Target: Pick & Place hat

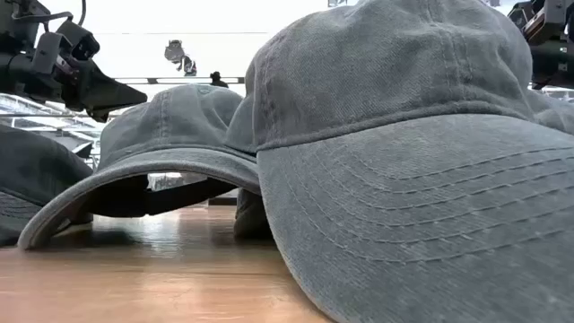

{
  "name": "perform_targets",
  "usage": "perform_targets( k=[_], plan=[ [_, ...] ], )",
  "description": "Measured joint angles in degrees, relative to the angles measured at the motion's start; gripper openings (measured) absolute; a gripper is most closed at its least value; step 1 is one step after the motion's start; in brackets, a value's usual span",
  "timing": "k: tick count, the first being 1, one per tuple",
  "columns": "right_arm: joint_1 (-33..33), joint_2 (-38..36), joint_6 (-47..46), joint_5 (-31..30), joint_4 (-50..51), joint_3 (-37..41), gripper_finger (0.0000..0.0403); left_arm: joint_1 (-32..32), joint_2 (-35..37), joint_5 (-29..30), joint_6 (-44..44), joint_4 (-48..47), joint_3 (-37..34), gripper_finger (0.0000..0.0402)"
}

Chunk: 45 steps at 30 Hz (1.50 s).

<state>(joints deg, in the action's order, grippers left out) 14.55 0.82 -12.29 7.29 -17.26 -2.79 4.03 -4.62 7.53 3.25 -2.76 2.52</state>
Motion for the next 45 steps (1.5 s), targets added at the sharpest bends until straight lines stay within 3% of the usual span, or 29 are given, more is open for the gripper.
perform_targets(
  k=[23,27,33,39,42,45],
  plan=[
    [-0.01,0.02,-0.16,-0.14,-1.07,0.0,0.0026,0.02,0.0,0.0,0.0,0.01,0.0,0.0037],
    [-0.02,0.06,-1.97,0.16,-3.33,-0.07,0.0064,0.02,0.0,0.0,0.0,0.01,0.01,0.0037],
    [-1.47,3.83,-2.69,0.18,-5.18,-1.56,0.0158,0.02,0.0,0.0,0.0,0.02,0.0,0.0037],
    [-8.88,14.53,-0.86,0.26,-5.61,-8.03,0.0248,0.02,0.0,-0.01,0.0,0.0,0.0,0.0037],
    [-14.95,22.33,-0.33,-0.16,-2.08,-12.83,0.0265,0.0,0.0,0.0,0.0,0.0,0.0,0.0037],
    [-20.47,29.94,2.01,-5.84,8.77,-20.23,0.0265,0.01,0.01,0.0,0.0,0.02,0.0,0.0037]
  ],
)
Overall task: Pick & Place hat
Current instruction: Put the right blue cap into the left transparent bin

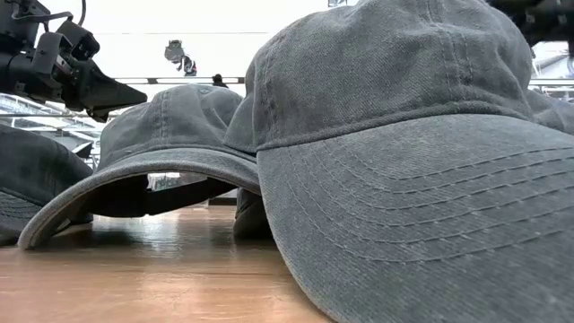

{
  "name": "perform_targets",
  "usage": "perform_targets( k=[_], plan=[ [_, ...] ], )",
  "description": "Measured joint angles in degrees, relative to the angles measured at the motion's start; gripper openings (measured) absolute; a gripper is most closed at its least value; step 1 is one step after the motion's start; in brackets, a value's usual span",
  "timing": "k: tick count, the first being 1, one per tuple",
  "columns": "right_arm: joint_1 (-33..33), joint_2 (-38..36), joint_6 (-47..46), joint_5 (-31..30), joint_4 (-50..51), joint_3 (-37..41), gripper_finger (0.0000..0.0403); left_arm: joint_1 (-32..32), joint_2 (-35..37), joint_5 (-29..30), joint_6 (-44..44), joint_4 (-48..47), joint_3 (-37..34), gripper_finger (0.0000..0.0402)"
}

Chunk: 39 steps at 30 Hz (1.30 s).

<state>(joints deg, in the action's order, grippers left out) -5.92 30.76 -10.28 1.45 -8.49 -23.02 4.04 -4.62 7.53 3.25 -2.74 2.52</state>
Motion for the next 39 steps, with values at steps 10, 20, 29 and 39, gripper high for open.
perform_targets(
  k=[10,20,29,39],
  plan=[
    [-2.11,17.45,-15.25,0.53,48.45,-20.28,0.0269,0.01,0.01,-0.02,0.0,0.0,0.0,0.0037],
    [-1.08,20.79,-28.28,12.13,55.14,-20.47,0.0279,0.01,0.0,-0.02,0.0,0.0,0.01,0.0037],
    [-1.06,23.14,-31.31,18.75,38.6,-9.62,0.0279,0.01,0.0,-0.01,0.0,0.0,0.0,0.0037],
    [-1.06,23.17,-35.56,28.72,15.67,-2.04,0.0279,0.01,0.01,-0.01,0.0,0.0,0.0,0.0037]
  ],
)
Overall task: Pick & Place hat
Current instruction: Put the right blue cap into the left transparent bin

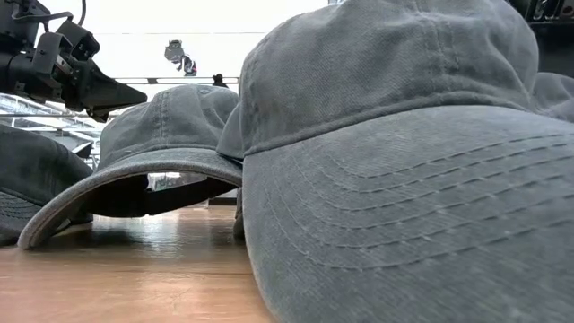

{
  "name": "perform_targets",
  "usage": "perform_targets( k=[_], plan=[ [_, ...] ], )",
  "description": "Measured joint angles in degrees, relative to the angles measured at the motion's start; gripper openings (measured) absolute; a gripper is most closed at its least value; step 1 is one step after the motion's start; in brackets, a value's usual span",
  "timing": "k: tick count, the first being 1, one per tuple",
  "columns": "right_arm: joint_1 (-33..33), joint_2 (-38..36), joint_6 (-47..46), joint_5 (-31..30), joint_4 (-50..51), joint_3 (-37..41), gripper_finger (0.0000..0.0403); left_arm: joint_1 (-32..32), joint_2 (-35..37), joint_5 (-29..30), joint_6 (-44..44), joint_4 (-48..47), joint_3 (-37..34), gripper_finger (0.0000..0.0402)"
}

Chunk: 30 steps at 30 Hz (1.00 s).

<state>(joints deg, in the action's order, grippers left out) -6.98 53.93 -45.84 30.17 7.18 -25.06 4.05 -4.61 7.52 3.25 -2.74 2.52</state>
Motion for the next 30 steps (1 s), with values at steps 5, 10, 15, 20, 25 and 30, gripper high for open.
perform_targets(
  k=[5,10,15,20,25,30],
  plan=[
    [0.0,0.01,0.0,1.37,-3.49,0.07,0.0279,-0.01,0.01,-0.01,0.0,0.0,0.0,0.0037],
    [-0.22,0.0,-2.24,7.6,-13.94,0.06,0.0279,-0.02,-0.01,0.01,0.0,0.0,0.02,0.0037],
    [-0.24,-0.02,-4.05,8.88,-16.83,0.04,0.0279,-0.01,-0.01,-0.01,0.0,0.0,0.0,0.0037],
    [-0.2,0.01,-1.8,5.88,-12.82,0.04,0.0279,0.0,0.0,-0.01,0.0,0.0,0.0,0.0037],
    [-0.15,1.62,0.88,2.89,-12.5,0.04,0.0278,-0.01,0.01,0.0,0.0,0.0,0.0,0.0037],
    [-0.15,5.04,3.53,2.99,-12.54,0.04,0.025,-0.01,0.0,-0.01,0.0,0.0,0.0,0.0037]
  ],
)
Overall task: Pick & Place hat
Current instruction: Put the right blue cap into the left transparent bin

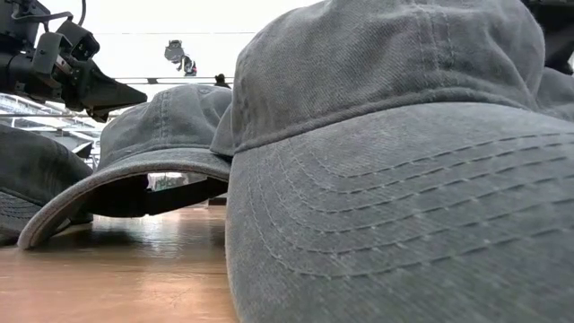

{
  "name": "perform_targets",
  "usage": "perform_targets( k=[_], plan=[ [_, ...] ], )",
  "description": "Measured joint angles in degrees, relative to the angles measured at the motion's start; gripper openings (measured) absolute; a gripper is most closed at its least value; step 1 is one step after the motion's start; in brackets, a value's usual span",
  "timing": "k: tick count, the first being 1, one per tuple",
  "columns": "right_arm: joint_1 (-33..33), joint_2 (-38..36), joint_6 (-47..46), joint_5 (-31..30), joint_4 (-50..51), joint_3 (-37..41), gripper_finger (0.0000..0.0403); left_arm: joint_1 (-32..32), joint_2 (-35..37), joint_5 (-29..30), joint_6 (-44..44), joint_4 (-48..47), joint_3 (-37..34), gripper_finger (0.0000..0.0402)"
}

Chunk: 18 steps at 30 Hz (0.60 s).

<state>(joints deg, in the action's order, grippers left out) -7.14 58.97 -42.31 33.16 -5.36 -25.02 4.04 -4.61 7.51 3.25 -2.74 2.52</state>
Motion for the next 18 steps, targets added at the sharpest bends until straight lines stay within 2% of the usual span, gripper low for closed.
perform_targets(
  k=[5,13,18],
  plan=[
    [0.0,1.49,1.42,3.38,-3.1,0.0,0.0192,0.02,-0.02,0.0,0.0,0.0,0.0,0.0037],
    [0.0,1.48,1.19,10.06,-11.19,0.0,0.0077,0.02,0.0,0.0,0.0,0.0,0.0,0.0037],
    [-0.02,1.5,3.19,10.61,-11.11,-0.02,0.0009,-0.01,-0.02,0.0,0.0,0.0,0.0,0.0037]
  ],
)
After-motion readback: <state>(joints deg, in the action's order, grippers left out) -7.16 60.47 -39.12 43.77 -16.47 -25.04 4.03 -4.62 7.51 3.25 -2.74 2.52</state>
